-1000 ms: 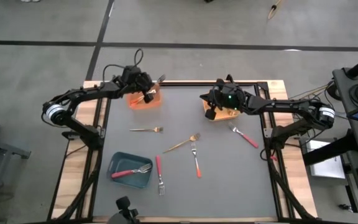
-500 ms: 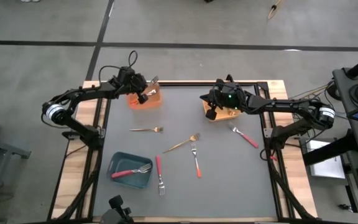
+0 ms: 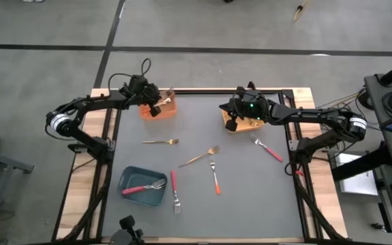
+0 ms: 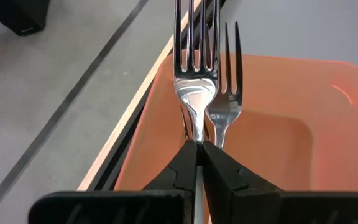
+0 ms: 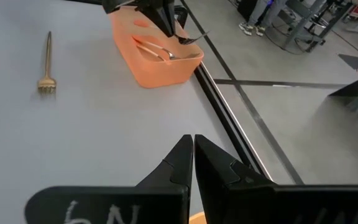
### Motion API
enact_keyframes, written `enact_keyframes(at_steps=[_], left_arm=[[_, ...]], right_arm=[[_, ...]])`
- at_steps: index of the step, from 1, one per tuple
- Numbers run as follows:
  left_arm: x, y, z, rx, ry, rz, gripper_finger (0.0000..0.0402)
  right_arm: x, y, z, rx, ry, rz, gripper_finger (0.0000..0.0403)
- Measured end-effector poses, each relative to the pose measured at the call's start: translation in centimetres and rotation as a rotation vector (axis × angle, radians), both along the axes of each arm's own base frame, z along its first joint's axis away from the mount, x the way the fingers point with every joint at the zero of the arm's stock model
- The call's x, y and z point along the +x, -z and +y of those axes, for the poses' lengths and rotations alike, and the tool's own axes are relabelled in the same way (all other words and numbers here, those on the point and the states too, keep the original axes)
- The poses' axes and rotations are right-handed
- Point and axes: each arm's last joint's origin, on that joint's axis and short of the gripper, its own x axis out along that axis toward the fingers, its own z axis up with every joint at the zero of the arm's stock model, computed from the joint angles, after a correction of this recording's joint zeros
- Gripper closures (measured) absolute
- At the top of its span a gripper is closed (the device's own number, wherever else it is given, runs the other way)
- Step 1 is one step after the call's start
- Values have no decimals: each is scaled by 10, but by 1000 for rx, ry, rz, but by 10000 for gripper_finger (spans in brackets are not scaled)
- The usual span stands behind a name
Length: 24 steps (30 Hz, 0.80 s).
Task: Sort silverware by color (type)
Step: Put the orange fork into the orange bin
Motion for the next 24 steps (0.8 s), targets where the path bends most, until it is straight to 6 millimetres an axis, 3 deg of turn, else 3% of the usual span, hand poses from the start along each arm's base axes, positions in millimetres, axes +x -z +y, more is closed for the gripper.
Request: enact_keyframes(at_steps=[24], left_arm=[[-3, 5, -4, -61, -4, 42, 401]], right_arm=[[0, 1, 0, -5, -4, 11, 394]])
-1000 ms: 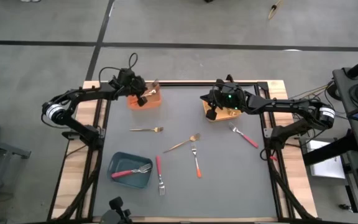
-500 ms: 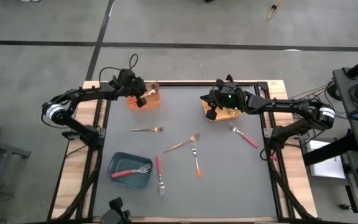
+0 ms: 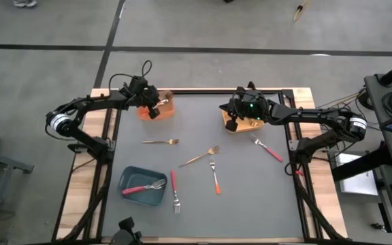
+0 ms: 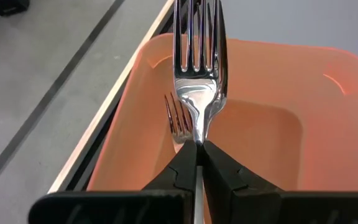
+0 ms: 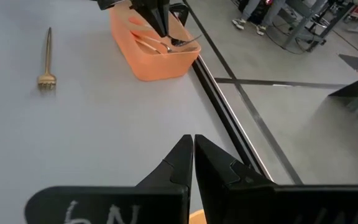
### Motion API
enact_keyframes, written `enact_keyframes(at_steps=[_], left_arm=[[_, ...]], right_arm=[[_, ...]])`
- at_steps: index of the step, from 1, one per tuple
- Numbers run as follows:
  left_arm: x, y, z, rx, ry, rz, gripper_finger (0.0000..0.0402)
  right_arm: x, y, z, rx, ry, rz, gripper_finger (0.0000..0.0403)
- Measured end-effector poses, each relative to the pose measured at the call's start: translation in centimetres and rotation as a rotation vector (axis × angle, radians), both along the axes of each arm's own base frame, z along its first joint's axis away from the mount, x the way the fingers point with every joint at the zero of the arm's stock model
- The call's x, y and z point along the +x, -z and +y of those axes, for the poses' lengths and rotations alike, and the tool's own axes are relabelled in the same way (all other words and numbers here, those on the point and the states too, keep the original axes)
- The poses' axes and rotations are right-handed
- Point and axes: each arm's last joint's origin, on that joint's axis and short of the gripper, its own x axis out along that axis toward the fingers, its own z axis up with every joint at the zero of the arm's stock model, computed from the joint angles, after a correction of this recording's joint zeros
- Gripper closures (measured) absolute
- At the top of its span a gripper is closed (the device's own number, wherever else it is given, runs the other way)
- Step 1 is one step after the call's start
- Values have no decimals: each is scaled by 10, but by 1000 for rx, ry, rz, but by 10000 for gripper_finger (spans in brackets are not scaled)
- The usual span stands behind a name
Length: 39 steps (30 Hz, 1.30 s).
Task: Sort silverware by color (type)
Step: Put the orange fork into the orange bin
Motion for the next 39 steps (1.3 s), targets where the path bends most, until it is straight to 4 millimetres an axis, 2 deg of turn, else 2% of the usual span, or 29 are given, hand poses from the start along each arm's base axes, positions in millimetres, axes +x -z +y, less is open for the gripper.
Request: enact_keyframes(at_steps=[39], left_arm=[[-3, 4, -3, -60, -29, 33, 401]], right_arm=[[-1, 2, 0, 17, 6, 17, 394]])
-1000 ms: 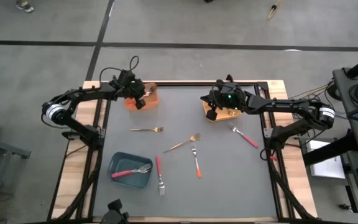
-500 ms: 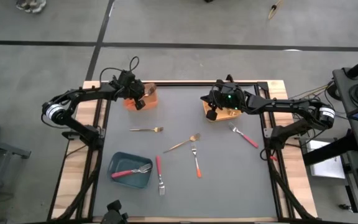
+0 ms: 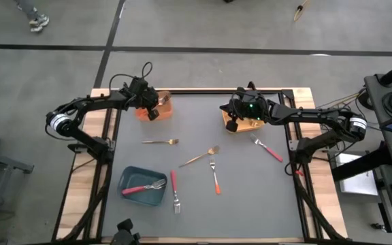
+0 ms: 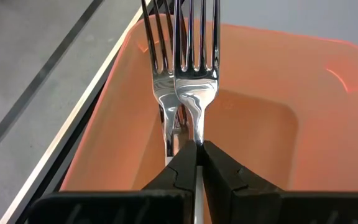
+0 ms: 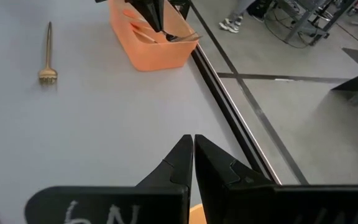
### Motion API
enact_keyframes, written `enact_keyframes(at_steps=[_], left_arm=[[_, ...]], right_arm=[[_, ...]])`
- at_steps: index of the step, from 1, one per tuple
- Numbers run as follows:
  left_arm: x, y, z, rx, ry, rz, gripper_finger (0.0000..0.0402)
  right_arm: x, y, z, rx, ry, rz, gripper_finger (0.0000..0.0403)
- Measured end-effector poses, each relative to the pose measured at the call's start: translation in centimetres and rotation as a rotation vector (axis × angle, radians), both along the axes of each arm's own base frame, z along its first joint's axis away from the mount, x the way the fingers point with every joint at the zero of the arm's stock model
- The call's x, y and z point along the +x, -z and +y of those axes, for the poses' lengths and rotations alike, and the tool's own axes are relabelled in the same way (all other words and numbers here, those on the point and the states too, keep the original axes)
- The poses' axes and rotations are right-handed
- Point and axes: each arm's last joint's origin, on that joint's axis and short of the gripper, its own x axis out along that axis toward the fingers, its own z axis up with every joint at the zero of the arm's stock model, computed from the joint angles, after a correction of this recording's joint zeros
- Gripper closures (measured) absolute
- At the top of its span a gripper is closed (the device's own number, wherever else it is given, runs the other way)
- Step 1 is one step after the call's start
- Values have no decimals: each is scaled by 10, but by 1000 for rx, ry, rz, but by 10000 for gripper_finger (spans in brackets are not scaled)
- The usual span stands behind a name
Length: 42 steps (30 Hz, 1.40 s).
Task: Sort silverware by color (type)
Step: Put the orange fork into the orange bin, then put the pink fork into the blue bin
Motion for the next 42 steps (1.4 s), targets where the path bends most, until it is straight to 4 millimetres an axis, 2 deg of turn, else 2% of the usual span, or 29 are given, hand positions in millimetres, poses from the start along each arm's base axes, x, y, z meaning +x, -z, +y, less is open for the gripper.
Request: enact_keyframes(at_steps=[11, 28, 33, 38, 42], left_arm=[[0, 0, 0, 0, -1, 1, 386], [1, -3, 2, -22, -43, -27, 383], [2, -14, 3, -5, -53, -52, 383], [1, -33, 0, 18, -94, -131, 384], [4, -50, -9, 25, -129, -225, 391]], right_arm=[[0, 0, 0, 0, 0, 1, 394], [0, 0, 0, 18, 11, -8, 394], [0, -1, 0, 80, 42, -32, 394], [5, -13, 3, 207, 88, -43, 394], [10, -26, 13, 310, 99, 4, 394]])
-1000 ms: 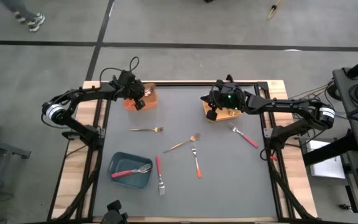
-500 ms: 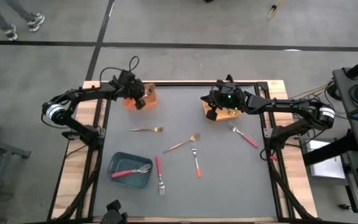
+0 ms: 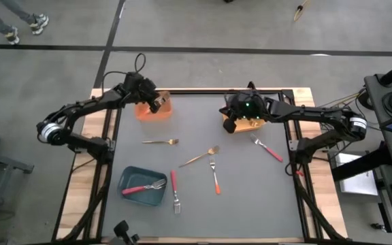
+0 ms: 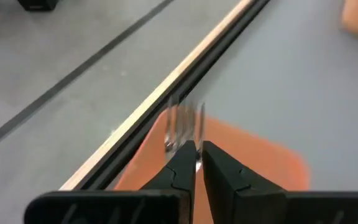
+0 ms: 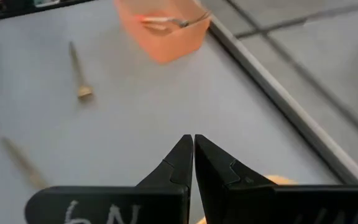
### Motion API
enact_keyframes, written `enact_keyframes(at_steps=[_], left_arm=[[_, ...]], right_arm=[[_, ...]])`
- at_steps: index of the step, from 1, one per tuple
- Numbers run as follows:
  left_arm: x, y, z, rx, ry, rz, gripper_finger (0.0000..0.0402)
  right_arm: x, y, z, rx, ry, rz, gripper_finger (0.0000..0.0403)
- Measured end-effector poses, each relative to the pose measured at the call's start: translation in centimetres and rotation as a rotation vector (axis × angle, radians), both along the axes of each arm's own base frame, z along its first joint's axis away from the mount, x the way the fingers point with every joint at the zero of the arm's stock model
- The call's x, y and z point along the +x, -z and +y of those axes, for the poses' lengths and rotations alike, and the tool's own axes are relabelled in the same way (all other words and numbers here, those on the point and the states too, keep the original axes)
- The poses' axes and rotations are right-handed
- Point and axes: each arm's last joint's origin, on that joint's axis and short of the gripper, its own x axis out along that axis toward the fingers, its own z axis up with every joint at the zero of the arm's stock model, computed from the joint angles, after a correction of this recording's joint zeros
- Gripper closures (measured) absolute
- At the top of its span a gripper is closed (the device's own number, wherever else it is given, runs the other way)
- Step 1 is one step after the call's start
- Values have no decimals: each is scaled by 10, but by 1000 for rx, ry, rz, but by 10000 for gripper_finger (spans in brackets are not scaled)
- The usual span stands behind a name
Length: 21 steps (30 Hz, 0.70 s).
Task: Sort silverware by color (type)
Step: Put the pink fork into the blue bin
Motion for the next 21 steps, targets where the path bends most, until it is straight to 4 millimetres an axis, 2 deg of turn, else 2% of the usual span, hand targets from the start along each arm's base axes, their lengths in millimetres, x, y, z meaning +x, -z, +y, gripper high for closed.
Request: enact_keyframes(at_steps=[10, 21], left_arm=[[22, -28, -41, -3, 88, -145, 401], [42, -37, -81, 0, 206, -155, 401]], right_arm=[[7, -25, 41, 242, 7, 125, 394], [1, -35, 75, 435, 76, 250, 394]])
